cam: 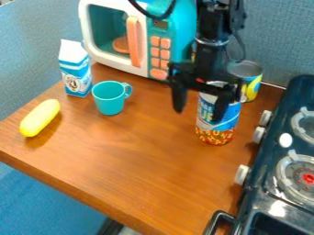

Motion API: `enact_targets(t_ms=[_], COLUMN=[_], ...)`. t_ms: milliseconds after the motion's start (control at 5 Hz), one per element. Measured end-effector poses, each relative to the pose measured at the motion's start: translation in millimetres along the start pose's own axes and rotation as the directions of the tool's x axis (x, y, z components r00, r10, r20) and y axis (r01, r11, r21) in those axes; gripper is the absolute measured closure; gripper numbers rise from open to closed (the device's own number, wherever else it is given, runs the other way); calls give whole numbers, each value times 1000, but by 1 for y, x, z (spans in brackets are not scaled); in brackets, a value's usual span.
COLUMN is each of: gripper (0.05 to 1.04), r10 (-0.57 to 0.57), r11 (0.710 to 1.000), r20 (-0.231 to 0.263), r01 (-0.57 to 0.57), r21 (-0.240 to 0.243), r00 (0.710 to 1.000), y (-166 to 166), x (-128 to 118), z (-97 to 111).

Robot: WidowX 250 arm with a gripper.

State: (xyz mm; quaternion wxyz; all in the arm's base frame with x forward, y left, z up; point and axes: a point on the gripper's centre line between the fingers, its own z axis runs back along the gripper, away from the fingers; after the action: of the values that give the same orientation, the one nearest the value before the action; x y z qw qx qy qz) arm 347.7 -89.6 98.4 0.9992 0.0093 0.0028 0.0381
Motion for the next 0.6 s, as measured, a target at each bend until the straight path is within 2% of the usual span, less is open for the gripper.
enact_targets(t_ms=[200, 400, 600], gripper=[83, 83, 83], r10=[-63, -144, -175], r11=[998, 989, 983], r20=[-67, -104, -165], r01=[63, 138, 163], r21=[4, -61, -80], r00=[996, 984, 971], y=[7, 22, 45], x=[-25, -53, -64], z=[12, 28, 40])
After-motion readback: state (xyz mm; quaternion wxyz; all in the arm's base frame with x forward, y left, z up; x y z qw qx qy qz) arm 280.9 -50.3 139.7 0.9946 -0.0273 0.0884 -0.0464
